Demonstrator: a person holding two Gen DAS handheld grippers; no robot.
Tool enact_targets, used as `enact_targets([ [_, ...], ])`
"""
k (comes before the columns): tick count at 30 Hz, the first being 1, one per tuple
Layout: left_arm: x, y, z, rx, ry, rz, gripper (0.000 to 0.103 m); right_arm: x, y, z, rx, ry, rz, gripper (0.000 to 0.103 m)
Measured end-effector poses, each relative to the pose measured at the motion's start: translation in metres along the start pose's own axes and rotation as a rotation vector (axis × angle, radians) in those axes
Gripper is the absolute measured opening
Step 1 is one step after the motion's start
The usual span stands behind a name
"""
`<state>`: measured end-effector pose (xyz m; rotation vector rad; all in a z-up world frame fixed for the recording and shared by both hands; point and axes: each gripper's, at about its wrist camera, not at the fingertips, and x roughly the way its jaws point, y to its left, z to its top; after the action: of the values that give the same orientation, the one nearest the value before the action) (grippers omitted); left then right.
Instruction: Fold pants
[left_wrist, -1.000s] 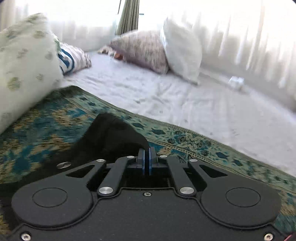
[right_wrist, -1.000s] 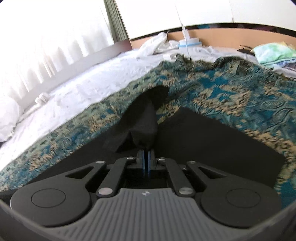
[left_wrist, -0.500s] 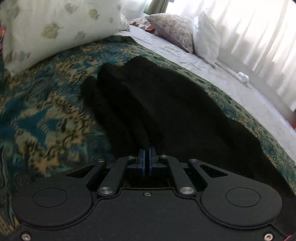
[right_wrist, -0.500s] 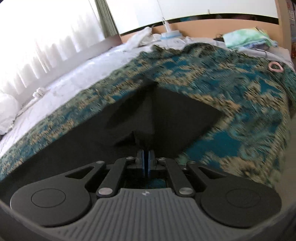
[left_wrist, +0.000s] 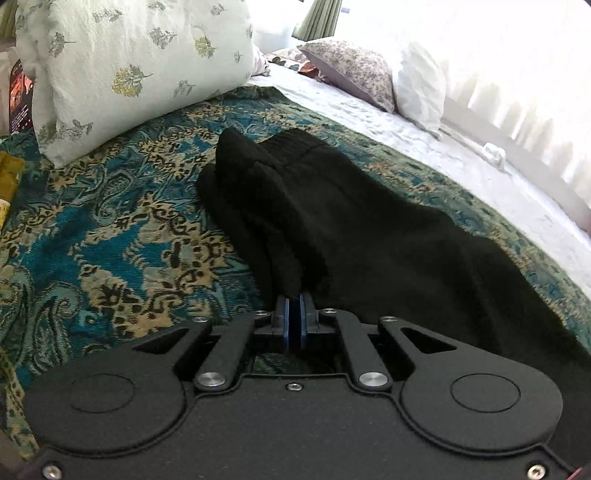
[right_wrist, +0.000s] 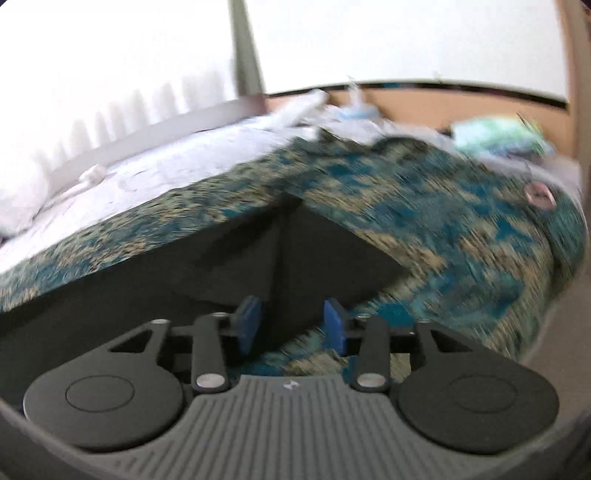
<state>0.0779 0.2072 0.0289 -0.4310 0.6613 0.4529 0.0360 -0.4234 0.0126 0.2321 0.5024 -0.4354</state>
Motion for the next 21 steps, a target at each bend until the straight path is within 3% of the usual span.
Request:
enact_targets([
  [2,0.001,0.0,-0.003,0.014,-0.005,0.012,0.01,0.012,0.022,0.004,-0.109,0.018,0.002,0.077],
  [5,0.001,-0.003,-0.006,0.051,-0.02,0.031,0.012,0.036,0.057,0.001,-0.293,0.066,0.013,0.086],
  [9,0.003,-0.002,-0.007,0.047,-0.02,0.04,0.016,0.067,0.077,0.0,-0.39,0.107,-0.027,0.085],
  [10,0.003,-0.001,-0.007,0.045,-0.019,0.038,0.016,0.069,0.073,0.005,-0.371,0.104,-0.036,0.084],
  [11,0.004,0.0,-0.007,0.043,-0.017,0.035,0.016,0.071,0.067,0.012,-0.341,0.097,-0.069,0.074],
  [14,0.004,0.001,-0.008,0.041,-0.018,0.032,0.017,0.082,0.027,0.028,-0.204,0.101,-0.215,0.062],
  [18,0.004,-0.001,-0.008,0.058,-0.02,0.032,0.019,0.08,-0.044,0.034,0.067,0.119,-0.236,0.06],
  [21,0.004,-0.003,-0.009,0.067,-0.023,0.04,0.019,0.069,-0.068,0.028,0.108,0.104,-0.3,0.061],
])
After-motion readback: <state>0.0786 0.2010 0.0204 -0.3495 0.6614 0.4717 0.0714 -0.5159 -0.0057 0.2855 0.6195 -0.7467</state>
